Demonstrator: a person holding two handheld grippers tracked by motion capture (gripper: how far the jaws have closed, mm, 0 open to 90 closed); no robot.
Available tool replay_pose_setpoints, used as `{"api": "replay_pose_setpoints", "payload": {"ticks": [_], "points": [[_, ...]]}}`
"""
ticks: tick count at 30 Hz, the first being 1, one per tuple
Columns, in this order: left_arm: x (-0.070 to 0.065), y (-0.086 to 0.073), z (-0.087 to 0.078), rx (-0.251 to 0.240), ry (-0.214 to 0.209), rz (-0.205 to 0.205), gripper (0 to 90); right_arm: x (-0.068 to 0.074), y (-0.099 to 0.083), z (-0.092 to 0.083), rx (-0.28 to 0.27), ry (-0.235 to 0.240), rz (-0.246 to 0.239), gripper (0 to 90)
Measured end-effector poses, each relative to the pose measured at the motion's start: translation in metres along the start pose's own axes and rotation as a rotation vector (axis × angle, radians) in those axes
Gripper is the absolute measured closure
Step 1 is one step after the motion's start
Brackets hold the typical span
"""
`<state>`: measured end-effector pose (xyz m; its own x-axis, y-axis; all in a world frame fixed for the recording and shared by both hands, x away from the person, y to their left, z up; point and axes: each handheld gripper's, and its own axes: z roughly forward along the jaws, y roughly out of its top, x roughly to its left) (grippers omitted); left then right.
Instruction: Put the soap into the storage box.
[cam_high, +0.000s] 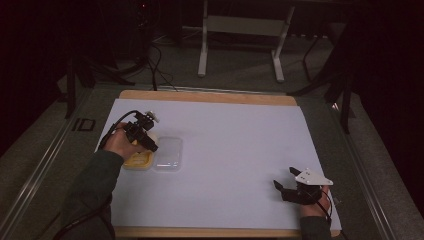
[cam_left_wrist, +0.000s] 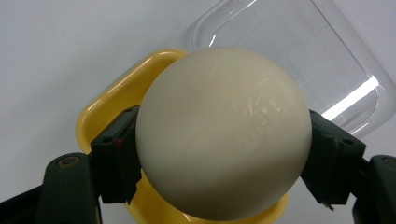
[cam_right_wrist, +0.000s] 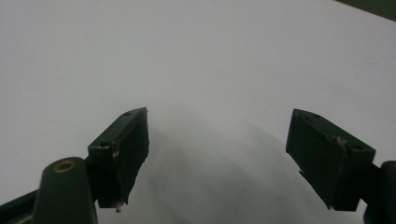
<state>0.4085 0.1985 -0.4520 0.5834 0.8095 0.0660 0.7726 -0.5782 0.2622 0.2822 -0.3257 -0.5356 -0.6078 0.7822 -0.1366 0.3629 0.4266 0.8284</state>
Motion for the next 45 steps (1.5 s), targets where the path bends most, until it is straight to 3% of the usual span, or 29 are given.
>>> {"api": "replay_pose_setpoints", "payload": {"ticks": [24,38,43,45], "points": [[0.009,-0.014,0.014,0.027,-0.027,-0.04,24.8,0.0,0.0,0.0,0.001,0.0,-0.001,21.2],[0.02,-0.024,0.021,0.053,-0.019,-0.07,24.8,0.0,0.0,0.0,0.001,0.0,-0.001,21.2],[0.022,-0.028,0.023,0.052,-0.037,-0.067,24.8,0.0,0.0,0.0,0.001,0.0,-0.003,21.1],[0.021,-0.028,0.023,0.049,-0.028,-0.047,24.7,0.0,0.0,0.0,0.002,0.0,-0.004,21.2]]}}
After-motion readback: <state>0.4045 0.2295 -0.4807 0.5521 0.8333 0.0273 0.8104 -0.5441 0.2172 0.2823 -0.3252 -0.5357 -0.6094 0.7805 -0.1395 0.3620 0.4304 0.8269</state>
